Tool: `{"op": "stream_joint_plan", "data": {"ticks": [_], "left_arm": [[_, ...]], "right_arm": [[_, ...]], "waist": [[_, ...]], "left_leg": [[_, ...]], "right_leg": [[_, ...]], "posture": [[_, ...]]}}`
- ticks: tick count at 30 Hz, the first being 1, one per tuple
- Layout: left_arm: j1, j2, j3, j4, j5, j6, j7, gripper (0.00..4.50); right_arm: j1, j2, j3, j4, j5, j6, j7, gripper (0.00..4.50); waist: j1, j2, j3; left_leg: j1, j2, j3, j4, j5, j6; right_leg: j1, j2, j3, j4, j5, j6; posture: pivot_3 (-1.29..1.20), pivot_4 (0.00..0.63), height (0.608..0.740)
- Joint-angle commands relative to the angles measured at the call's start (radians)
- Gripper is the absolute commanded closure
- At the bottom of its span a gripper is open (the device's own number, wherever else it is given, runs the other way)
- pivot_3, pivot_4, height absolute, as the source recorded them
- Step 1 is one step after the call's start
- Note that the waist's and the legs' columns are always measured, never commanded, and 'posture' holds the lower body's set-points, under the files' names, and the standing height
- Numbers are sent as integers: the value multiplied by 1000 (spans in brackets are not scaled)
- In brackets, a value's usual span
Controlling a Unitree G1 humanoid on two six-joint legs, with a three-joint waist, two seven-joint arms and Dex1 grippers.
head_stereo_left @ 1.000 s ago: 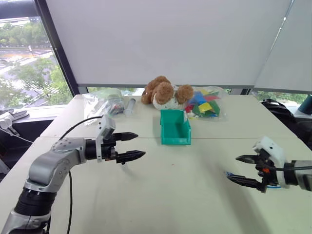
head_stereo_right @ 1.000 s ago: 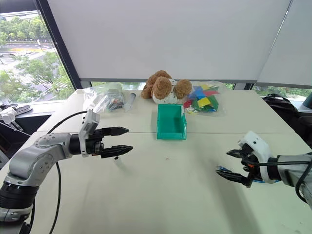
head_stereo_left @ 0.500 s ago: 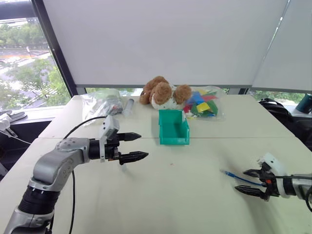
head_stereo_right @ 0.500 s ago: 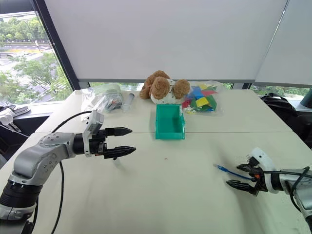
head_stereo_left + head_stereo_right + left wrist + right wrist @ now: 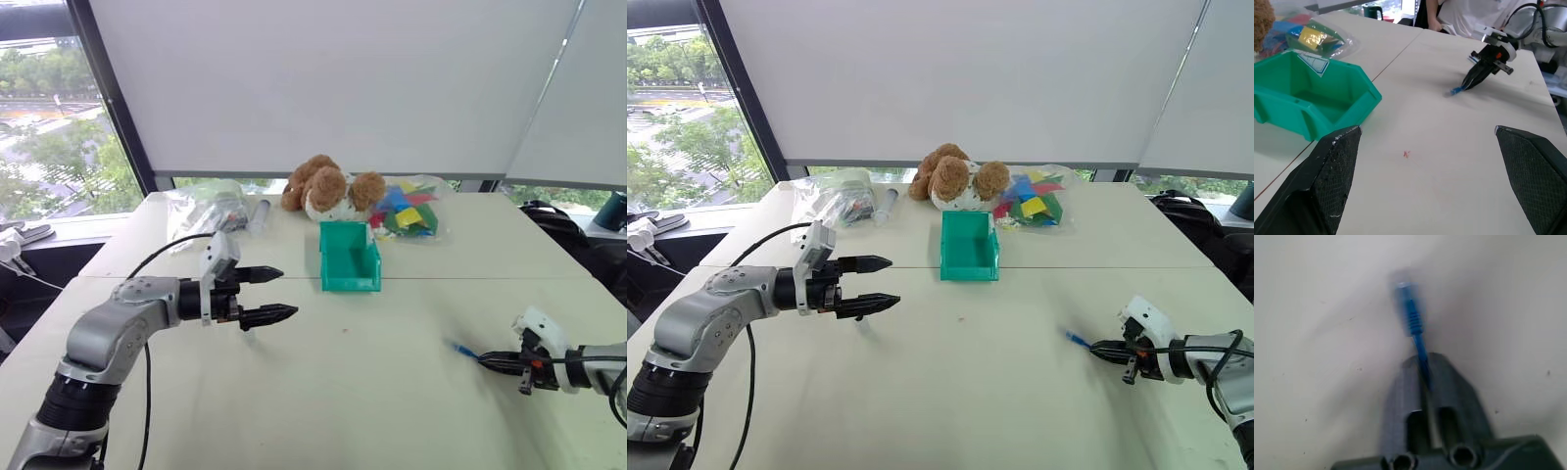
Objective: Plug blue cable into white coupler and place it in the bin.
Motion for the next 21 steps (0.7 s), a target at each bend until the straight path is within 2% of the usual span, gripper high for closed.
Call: {"op": "stream_joint_plan", "data": {"ticks": [1,6,12,17,21], "left_arm": [[-30,7,19,-1,2,-21,-5,0],[-49,-2,8,31,8,-32,-21,0],[-67,-15,-21,55,24,-45,-50,0],[-63,-20,-51,44,34,-50,-68,0],[-41,-31,-72,36,50,-62,-77,0]], "right_arm": [[14,5,24,-75,-17,21,0,4440],[-56,15,52,-262,10,102,11,4440],[-209,104,214,-457,4,224,41,4440],[-348,243,404,-429,-95,231,38,4440],[-423,346,519,-312,-182,180,24,4440]], "waist": [[0,0,0],[-11,1,1],[-18,2,1],[-17,2,1],[-16,2,1]], "left_leg": [[0,0,0,0,0,0],[0,0,0,0,0,0],[-2,0,-1,0,0,0],[-3,0,-1,0,0,0],[-4,-1,-1,0,0,0]], "right_leg": [[0,0,0,0,0,0],[-2,0,0,1,0,0],[-3,0,0,1,0,0],[-4,0,0,1,0,1],[-5,0,0,1,0,1]], "posture": [[0,150,740],[0,150,740],[0,150,740],[0,150,740],[0,150,740]]}}
